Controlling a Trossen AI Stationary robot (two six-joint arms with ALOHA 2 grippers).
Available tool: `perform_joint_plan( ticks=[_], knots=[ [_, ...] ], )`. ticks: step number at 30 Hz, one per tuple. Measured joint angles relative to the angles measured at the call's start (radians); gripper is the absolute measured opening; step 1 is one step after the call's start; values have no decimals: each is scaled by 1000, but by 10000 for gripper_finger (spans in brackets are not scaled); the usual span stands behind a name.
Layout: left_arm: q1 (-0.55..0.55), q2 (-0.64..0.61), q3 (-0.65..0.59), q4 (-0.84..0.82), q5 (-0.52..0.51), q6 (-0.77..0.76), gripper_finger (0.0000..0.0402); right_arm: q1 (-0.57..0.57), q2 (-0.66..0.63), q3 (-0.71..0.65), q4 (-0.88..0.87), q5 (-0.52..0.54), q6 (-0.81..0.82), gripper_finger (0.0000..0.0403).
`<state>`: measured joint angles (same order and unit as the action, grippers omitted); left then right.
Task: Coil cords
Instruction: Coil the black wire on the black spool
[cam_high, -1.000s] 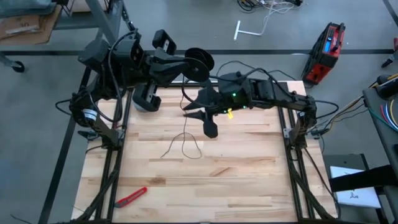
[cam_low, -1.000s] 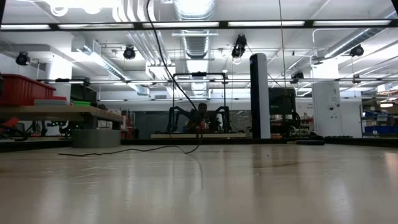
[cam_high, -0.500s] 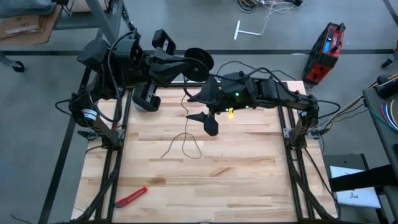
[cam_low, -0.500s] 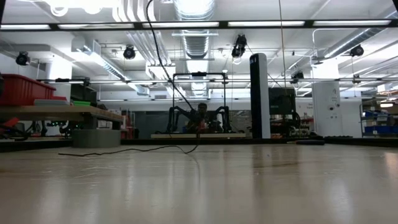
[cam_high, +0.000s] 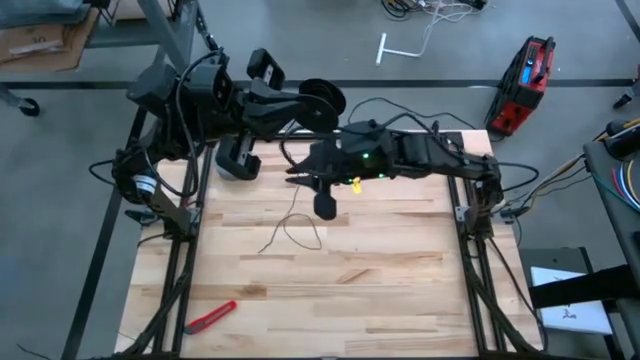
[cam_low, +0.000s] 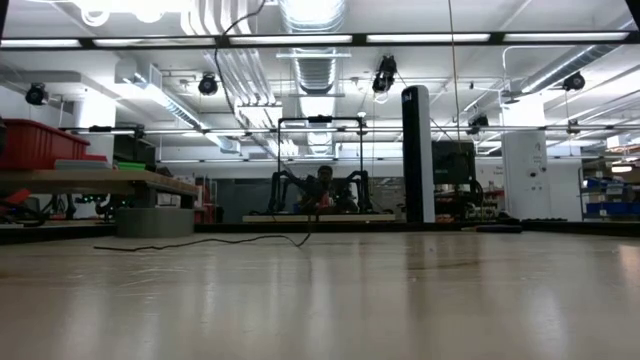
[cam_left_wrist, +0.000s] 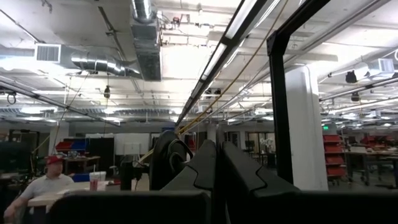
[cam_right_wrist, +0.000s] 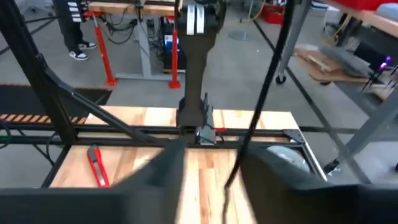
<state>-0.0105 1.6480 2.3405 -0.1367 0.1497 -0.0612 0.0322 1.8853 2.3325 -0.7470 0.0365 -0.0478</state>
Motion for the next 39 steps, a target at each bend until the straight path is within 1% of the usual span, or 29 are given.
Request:
perform_joint_plan(
  ticks=[2, 3, 4, 6, 11, 13, 16, 19, 21, 22, 25, 27, 30, 32, 34, 37, 39],
  knots=[
    [0, -7, 0, -22, 0, 0, 4, 0, -17, 0, -6, 0, -18, 39],
    [0, -11, 0, -31, 0, 1, 4, 3, -28, 0, -12, 1, -29, 20],
    [1, -23, 0, -54, 0, 7, 4, 5, -40, 0, -16, 9, -38, 14],
    [2, -44, 0, -81, -1, 21, 4, 14, -67, 0, -15, 38, -39, 13],
    [2, -100, 0, -90, -17, 44, 4, 45, -122, 2, -28, 61, -93, 3],
    [2, -122, 0, -118, -37, 45, 4, 68, -137, 2, -63, 106, -130, 2],
    [9, -159, 0, -248, -115, 43, 4, 106, -159, 2, -121, 199, -210, 2],
    [46, -192, 0, -402, -203, -36, 4, 140, -164, 23, -157, 307, -297, 1],
    [73, -198, 0, -439, -209, -126, 4, 158, -171, 23, -152, 355, -352, 1],
    [81, -198, 0, -441, -187, -162, 4, 166, -174, 23, -154, 373, -380, 1],
    [89, -180, 1, -431, -56, -243, 4, 180, -176, 23, -147, 410, -443, 1],
    [89, -164, 1, -454, 11, -287, 4, 184, -176, 23, -143, 429, -476, 1],
    [92, -142, 0, -520, 85, -356, 4, 197, -176, 23, -127, 469, -538, 0],
    [92, -126, 0, -543, 115, -392, 4, 211, -176, 23, -109, 506, -583, 0],
    [94, -112, 0, -586, 127, -430, 4, 224, -176, 23, -97, 517, -621, 0],
    [98, -102, 0, -639, 126, -451, 4, 241, -176, 23, -84, 552, -653, 0],
    [99, -96, 0, -634, 131, -476, 4, 244, -176, 23, -84, 593, -669, 0]
  ],
)
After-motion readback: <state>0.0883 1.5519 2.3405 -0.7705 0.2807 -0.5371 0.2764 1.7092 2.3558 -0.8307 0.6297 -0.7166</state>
